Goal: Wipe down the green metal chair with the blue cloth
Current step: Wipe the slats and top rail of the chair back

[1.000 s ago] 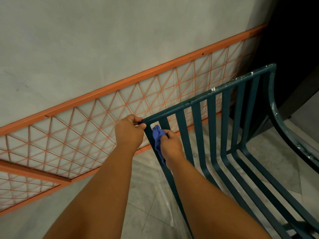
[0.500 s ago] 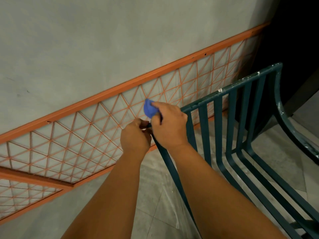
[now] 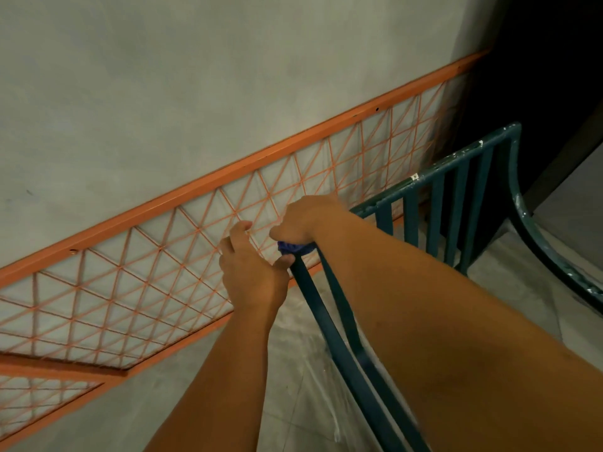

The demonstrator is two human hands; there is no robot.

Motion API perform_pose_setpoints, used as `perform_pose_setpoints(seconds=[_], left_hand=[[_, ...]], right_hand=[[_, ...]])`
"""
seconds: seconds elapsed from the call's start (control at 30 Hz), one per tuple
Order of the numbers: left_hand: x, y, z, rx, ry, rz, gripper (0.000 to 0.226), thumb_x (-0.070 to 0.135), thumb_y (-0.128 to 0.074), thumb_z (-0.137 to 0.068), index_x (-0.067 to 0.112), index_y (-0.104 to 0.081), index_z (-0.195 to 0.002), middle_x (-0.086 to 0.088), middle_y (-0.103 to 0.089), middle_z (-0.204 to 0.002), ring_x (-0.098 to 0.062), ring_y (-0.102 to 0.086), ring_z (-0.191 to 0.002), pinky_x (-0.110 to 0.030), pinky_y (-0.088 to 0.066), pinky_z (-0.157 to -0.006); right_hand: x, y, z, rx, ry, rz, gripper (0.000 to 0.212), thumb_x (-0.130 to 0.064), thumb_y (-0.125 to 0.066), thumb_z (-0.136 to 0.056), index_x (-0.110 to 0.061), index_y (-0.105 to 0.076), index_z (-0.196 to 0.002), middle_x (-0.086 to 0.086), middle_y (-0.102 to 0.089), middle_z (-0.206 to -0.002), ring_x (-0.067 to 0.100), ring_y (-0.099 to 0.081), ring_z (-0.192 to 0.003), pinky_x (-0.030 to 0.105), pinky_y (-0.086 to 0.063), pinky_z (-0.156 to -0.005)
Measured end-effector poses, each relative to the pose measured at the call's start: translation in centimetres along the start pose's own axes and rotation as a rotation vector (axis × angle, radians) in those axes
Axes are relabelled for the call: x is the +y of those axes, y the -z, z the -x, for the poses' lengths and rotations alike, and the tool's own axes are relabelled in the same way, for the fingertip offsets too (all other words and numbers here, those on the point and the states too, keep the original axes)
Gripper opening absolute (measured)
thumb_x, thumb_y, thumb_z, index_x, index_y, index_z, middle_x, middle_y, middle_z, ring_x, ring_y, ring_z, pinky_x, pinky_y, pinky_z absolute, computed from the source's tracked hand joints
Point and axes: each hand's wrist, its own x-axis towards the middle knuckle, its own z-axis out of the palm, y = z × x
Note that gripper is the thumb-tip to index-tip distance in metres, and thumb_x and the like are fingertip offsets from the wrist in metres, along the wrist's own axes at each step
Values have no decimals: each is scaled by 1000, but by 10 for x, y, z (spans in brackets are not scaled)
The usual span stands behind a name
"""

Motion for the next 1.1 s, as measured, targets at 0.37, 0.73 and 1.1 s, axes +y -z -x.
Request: perform_pose_setpoints(seconds=[0.37, 0.73, 1.1], left_hand=[[-4, -7, 1, 18, -90, 31, 67, 8, -68, -71, 22, -40, -130, -4, -43, -131, -26, -49, -111, -48, -52, -76], [13, -4, 2, -134, -218, -75, 73, 22, -79, -72, 26, -42, -135, 1, -43, -136, -21, -39, -125, -39, -41, -100], [49, -30, 4, -232, -251, -347, 42, 39, -56, -91, 24, -52, -130, -2, -59, -122, -27, -45, -116, -40, -38, -91]], right_hand=[[5, -64, 34, 759, 277, -178, 32, -44, -43, -88, -22, -66, -87, -2, -64, -77, 22, -56, -77, 40, -35, -79], [19, -65, 86, 795, -110, -1392, 16, -30, -39, -102, -29, -55, -104, -8, -63, -93, 11, -63, -88, 18, -50, -72], [76, -30, 81, 1041, -40, -1303, 70, -9, -59, -88, -29, -28, -147, 3, -45, -139, 24, -54, -118, 41, -49, -98]])
